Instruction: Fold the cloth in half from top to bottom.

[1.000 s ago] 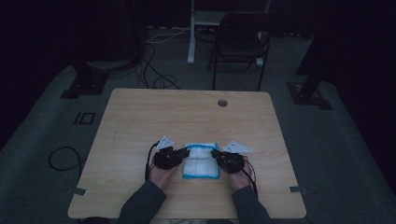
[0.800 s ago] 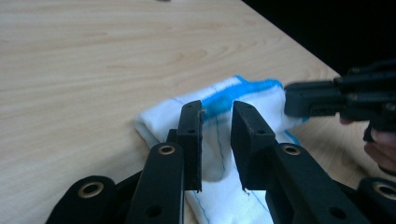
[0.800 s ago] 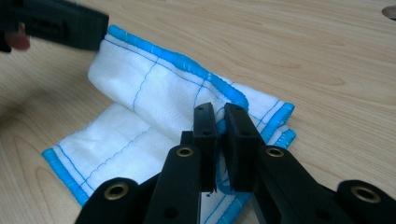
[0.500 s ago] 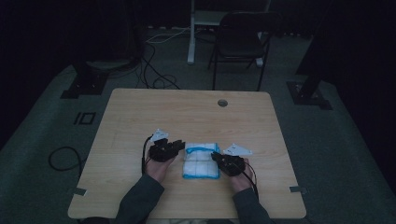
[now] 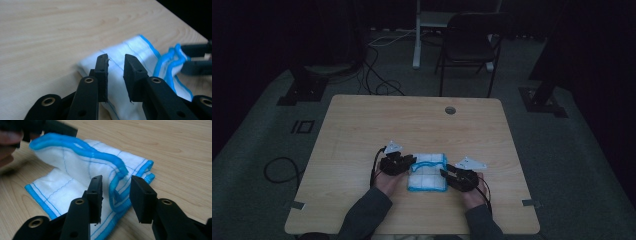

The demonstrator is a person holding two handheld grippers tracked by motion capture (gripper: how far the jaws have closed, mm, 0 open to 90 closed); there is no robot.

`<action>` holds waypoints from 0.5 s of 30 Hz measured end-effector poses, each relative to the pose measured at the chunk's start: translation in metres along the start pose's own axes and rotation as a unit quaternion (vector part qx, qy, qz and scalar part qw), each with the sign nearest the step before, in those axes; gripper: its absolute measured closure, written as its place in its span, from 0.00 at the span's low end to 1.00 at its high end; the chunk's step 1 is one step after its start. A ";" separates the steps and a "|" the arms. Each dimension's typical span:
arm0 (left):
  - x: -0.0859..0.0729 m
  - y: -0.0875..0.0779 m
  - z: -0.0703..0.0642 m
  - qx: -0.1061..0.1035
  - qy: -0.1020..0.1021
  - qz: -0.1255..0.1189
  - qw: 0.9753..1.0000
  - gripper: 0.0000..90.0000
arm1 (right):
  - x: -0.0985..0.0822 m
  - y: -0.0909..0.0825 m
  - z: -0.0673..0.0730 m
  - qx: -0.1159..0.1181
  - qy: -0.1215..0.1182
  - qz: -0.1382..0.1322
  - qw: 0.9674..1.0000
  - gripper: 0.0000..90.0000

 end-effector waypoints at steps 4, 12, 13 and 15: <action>-0.012 0.000 -0.006 -0.001 0.013 0.012 1.000 0.81 | 0.001 -0.006 -0.001 0.001 0.008 -0.010 1.000 0.66; -0.027 -0.012 -0.010 -0.002 0.014 0.008 1.000 0.80 | 0.004 -0.013 -0.009 -0.004 0.031 -0.028 0.999 0.64; -0.028 -0.013 -0.011 -0.003 0.013 0.007 1.000 0.80 | 0.004 -0.014 -0.010 -0.007 0.032 -0.029 0.999 0.64; -0.031 -0.016 -0.012 -0.002 0.015 0.006 1.000 0.80 | 0.003 -0.014 -0.012 -0.010 0.036 -0.029 0.999 0.64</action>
Point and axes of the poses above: each handheld gripper's, and its own axes: y roughly forward along the jaws, x roughly out of its top, z roughly to its left, the point moved 3 cm from there along y, roughly forward along the jaws
